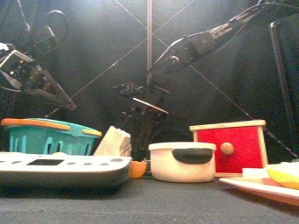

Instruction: Grab pot

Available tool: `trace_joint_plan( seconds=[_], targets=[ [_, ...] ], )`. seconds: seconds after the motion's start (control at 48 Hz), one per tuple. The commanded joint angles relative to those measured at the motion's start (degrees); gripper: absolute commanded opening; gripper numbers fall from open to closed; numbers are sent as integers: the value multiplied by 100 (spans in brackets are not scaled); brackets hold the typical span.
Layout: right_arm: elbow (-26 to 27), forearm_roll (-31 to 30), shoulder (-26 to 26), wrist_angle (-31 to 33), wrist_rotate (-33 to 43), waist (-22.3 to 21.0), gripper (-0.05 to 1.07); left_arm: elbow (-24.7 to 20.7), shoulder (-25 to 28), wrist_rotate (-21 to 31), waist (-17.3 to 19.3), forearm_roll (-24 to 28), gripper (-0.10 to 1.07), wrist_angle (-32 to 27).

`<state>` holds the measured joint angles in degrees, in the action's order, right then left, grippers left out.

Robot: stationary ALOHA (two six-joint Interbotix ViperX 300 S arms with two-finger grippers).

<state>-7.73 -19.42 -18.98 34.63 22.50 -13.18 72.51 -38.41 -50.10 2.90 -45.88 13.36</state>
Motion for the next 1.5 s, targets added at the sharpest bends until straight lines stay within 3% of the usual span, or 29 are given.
trace_joint_plan(
  seconds=[0.0,0.25,0.521,0.812,1.479],
  targets=[
    [0,62,466,-9,-18,35,87,-97,0,0,9,9,80,53],
    [-527,132,1327,-79,88,202,87,-343,132,9,-53,53,80,79],
    [-1310,185,1828,-369,44,536,87,-729,958,62,-352,-70,80,62],
    [-1828,316,1863,-396,35,571,87,-800,1028,53,-483,-9,80,53],
    [-1854,378,1617,-457,26,598,87,-343,457,44,-378,-9,80,158]
  ],
)
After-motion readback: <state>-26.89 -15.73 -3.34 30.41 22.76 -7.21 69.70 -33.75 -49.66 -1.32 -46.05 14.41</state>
